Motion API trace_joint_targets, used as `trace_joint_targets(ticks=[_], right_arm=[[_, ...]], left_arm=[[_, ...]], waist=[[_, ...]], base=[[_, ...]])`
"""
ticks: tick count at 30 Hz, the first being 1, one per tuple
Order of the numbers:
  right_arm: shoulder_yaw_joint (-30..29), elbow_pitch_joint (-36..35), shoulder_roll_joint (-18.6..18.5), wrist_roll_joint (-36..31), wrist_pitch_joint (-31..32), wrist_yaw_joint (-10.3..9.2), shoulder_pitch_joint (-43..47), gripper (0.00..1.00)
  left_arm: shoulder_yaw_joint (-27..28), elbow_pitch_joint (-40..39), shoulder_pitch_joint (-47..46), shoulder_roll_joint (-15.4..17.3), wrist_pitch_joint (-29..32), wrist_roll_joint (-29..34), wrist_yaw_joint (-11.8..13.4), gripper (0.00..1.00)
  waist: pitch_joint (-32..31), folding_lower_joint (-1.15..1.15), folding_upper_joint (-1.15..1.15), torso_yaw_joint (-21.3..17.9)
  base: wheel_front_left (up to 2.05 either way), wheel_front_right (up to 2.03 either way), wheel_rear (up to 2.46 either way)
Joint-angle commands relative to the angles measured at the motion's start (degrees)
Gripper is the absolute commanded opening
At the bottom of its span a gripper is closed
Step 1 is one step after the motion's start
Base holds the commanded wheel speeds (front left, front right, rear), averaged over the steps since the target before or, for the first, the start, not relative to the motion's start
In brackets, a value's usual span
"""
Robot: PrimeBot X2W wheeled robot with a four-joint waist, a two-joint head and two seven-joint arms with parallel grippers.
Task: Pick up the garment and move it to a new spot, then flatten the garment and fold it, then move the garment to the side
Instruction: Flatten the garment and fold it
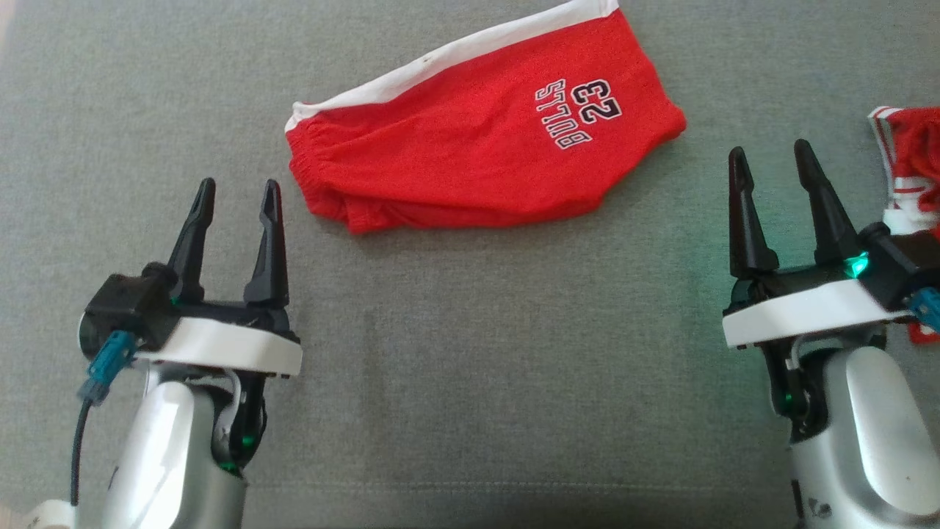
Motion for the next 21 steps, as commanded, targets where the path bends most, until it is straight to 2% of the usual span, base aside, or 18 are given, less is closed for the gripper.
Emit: trace_joint_targets(ticks=[1,10,16,21], right_arm=[[1.1,-1.8,0.5,-0.4,0.7,-0.05,-0.2,1.00],[1.8,3.8,-1.2,-0.4,5.1,-0.05,-7.4,1.00],[4.4,12.8,-2.4,0.6,14.6,-0.05,-17.1,1.00],[3.3,17.8,-2.6,-1.1,21.7,-0.05,-21.4,1.00]], left_arm=[[2.3,-2.2,-2.1,0.4,-0.3,0.6,-0.5,1.00],[2.3,-2.7,-4.5,-0.6,-0.3,1.0,-1.4,1.00],[2.2,-2.4,-5.9,-1.3,-0.3,1.0,-2.0,1.00],[2.3,-2.0,-6.2,-1.6,-0.3,1.0,-2.3,1.00]], waist=[[0.6,0.00,0.00,0.5],[3.9,0.00,0.00,2.9],[5.6,0.00,0.00,4.4],[5.8,0.00,0.00,5.1]], base=[[0.00,0.00,0.00],[0.00,0.00,0.00],[0.00,0.00,0.00],[0.00,0.00,0.00]])
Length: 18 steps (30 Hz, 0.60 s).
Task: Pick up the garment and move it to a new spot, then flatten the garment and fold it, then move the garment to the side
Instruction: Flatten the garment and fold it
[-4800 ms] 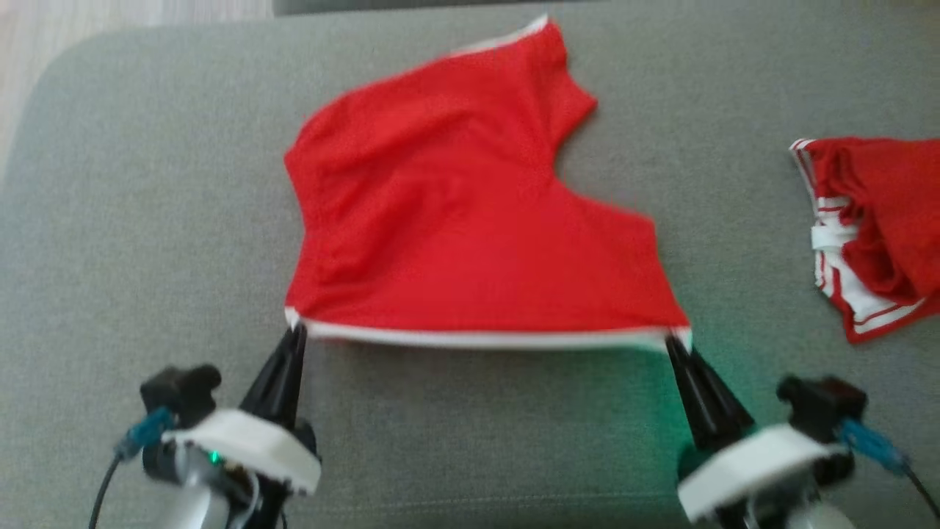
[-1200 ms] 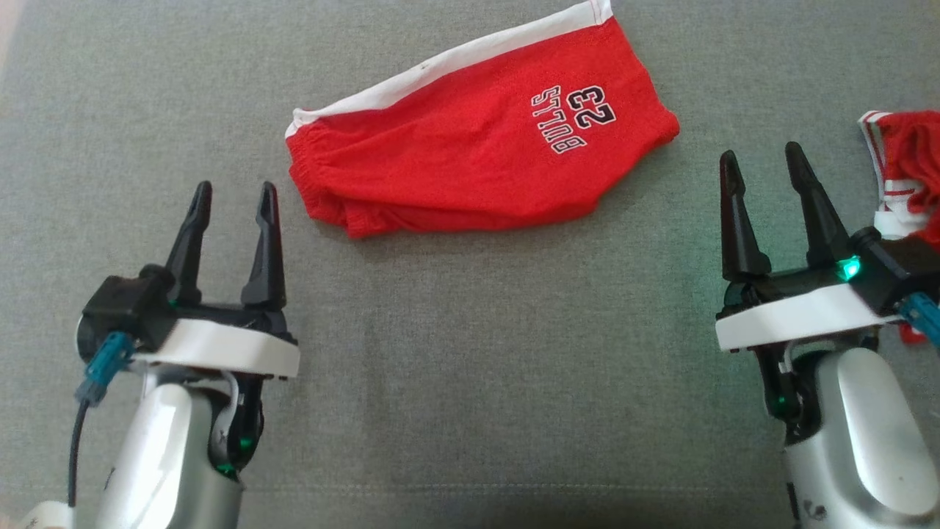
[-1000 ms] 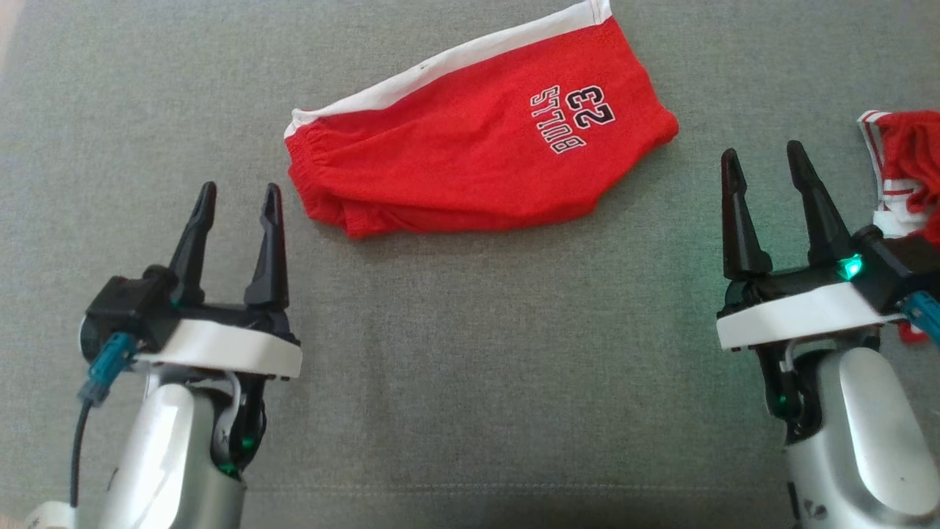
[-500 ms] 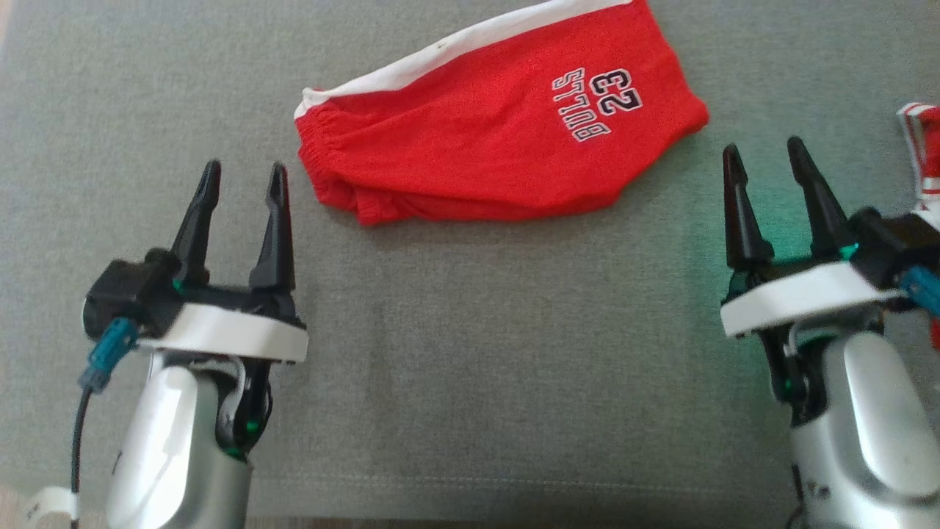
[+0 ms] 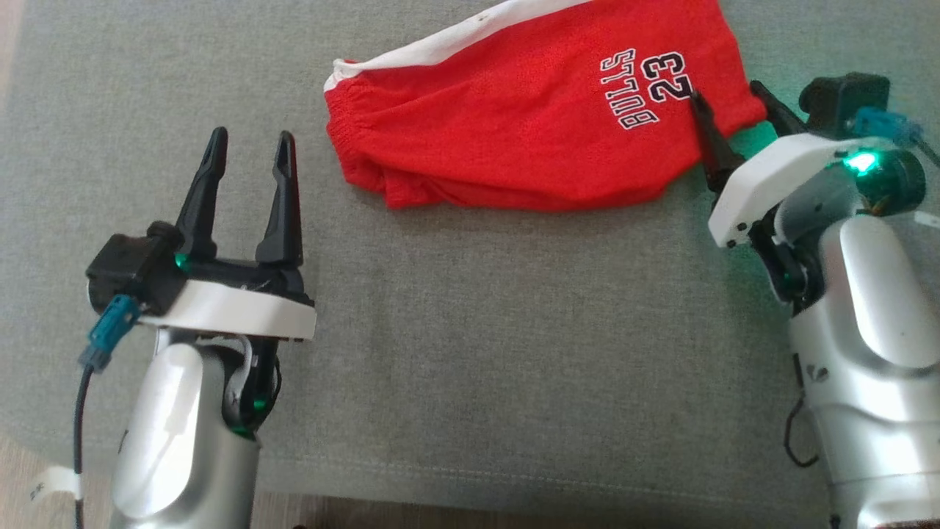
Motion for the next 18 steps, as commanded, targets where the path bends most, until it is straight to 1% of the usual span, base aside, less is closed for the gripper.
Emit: trace_joint_targets(ticks=[1,5,10,11,12,13,14,18], right_arm=[[0.5,-1.3,0.3,-0.8,0.7,-0.05,-1.2,1.00],[-0.1,1.4,1.1,-2.0,4.3,-0.05,-2.6,1.00],[0.2,4.8,2.2,-1.8,9.1,-0.05,-3.7,1.00],[0.5,5.3,2.4,-1.5,10.0,-0.05,-3.9,0.86],[0.7,5.7,2.5,-1.2,10.6,-0.05,-4.1,0.48],[1.0,5.9,2.7,-0.9,11.1,-0.05,-4.4,0.22],[1.1,6.2,2.8,-0.6,11.5,-0.05,-4.5,0.00],[1.4,6.6,3.1,0.6,11.8,-0.05,-4.8,0.00]], left_arm=[[2.2,-1.7,-1.4,0.7,-0.3,0.5,-0.2,1.00],[2.1,-1.6,-1.6,0.6,-0.3,0.6,-0.3,1.00],[2.3,-1.6,-1.8,0.5,-0.3,0.7,-0.5,1.00],[2.3,-1.6,-1.8,0.5,-0.3,0.8,-0.5,1.00],[2.3,-1.5,-1.9,0.5,-0.3,0.8,-0.6,1.00],[2.4,-1.5,-1.9,0.5,-0.3,0.9,-0.6,1.00],[2.4,-1.5,-1.9,0.5,-0.3,0.9,-0.6,1.00],[2.6,-1.4,-1.9,0.5,-0.3,1.2,-0.7,1.00]], waist=[[0.0,0.00,0.00,0.1],[0.3,0.00,0.00,0.5],[0.7,0.00,0.00,0.6],[0.7,0.00,0.00,0.6],[0.7,0.00,0.00,0.5],[0.8,0.00,0.00,0.4],[0.8,0.00,0.00,0.4],[0.4,0.00,0.00,0.1]], base=[[0.00,0.00,0.00],[0.00,0.00,0.00],[0.00,0.00,0.00],[0.00,0.00,0.00],[0.00,0.00,0.00],[0.00,0.00,0.00],[0.00,0.00,0.00],[0.00,0.00,0.00]])
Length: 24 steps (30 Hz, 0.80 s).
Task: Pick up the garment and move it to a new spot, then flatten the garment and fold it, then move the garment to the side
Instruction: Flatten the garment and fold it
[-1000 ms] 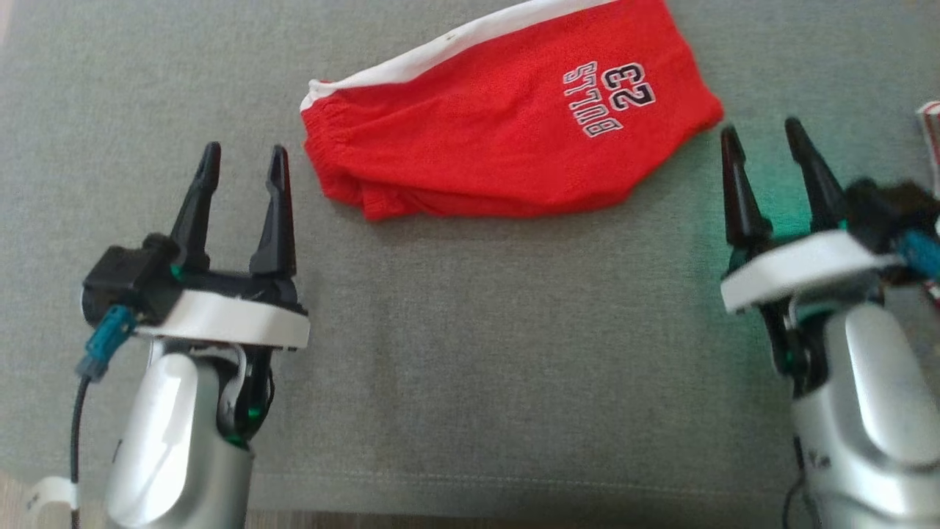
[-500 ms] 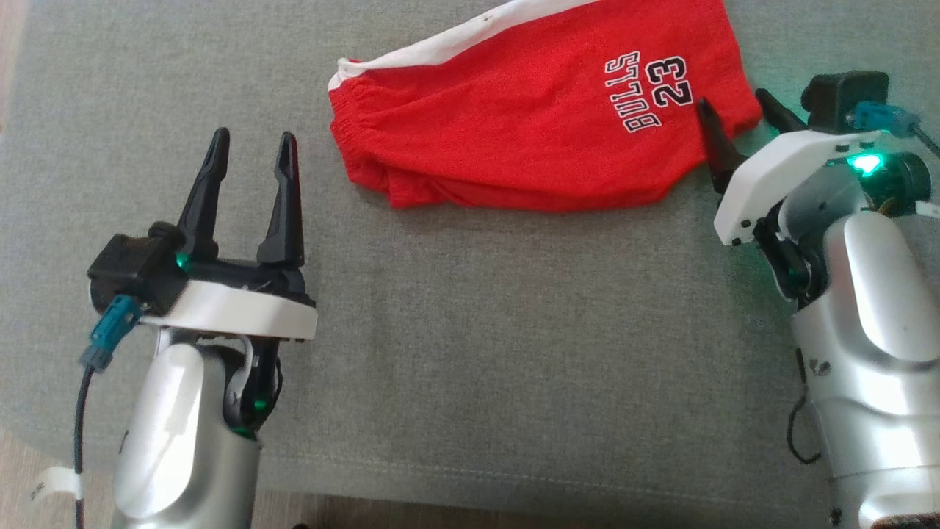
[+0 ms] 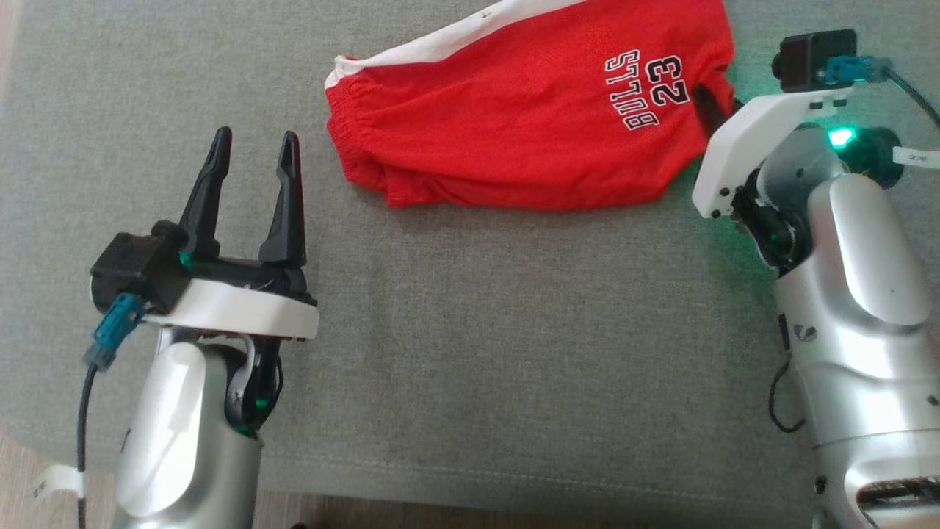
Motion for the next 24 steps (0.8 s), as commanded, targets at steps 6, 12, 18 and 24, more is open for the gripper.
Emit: trace_joint_targets(ticks=[6,12,18,24], right_arm=[[0.6,-3.0,1.5,2.3,-2.8,-0.05,5.5,0.00],[-0.9,-9.9,1.5,4.9,-7.5,-0.05,14.6,0.00],[-2.9,-15.4,1.5,6.6,-10.1,-0.05,21.3,0.00],[-4.5,-18.8,1.5,8.2,-11.4,-0.05,25.5,0.00]], left_arm=[[2.6,-1.7,-1.0,0.9,-0.3,0.6,-0.4,1.00],[3.0,-1.8,0.3,0.9,-0.3,0.9,-0.4,1.00],[3.3,-1.8,1.3,0.9,-0.3,1.5,-0.4,1.00],[3.3,-1.7,2.2,0.9,-0.3,1.9,-0.5,1.00]], waist=[[-1.3,0.00,0.00,-0.8],[-2.8,0.00,0.00,-2.0],[-3.7,0.00,0.00,-2.8],[-4.7,0.00,0.00,-3.5]], base=[[0.00,0.00,0.00],[0.00,0.00,0.00],[0.00,0.00,0.00],[0.00,0.00,0.00]])
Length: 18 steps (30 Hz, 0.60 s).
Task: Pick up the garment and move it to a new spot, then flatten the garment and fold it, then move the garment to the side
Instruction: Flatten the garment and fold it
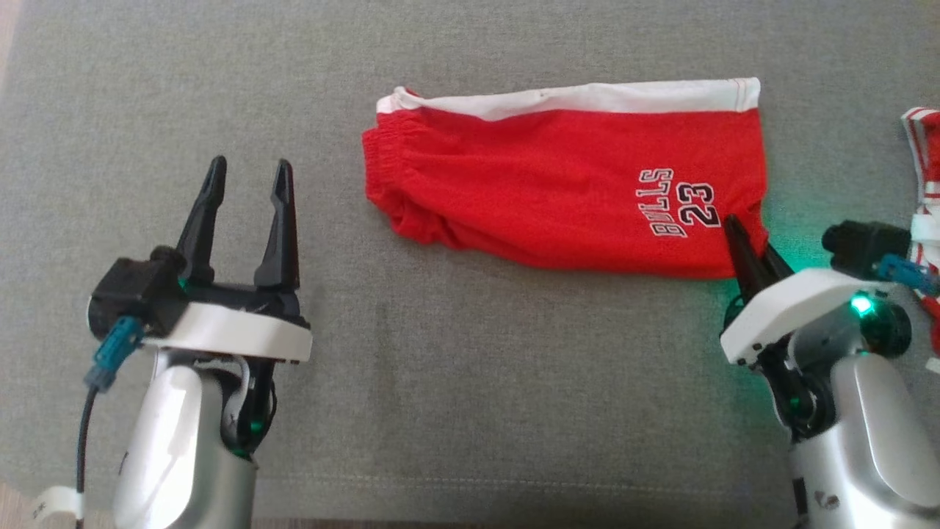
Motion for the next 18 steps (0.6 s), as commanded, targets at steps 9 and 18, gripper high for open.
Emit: trace_joint_targets(ticks=[9,18], right_arm=[[1.0,-2.7,0.2,-0.3,-1.7,-0.05,-0.5,0.00],[11.8,-6.0,0.2,-1.1,-0.1,-0.05,-7.5,0.00]], left_arm=[[1.5,-1.1,0.2,0.9,-0.3,0.9,0.0,1.00],[0.6,-0.5,0.5,0.9,-0.3,0.2,0.5,1.00]], waist=[[-1.6,0.00,0.00,-0.4],[-2.9,0.00,0.00,0.6]], base=[[0.00,0.00,0.00],[0.00,0.00,0.00]])
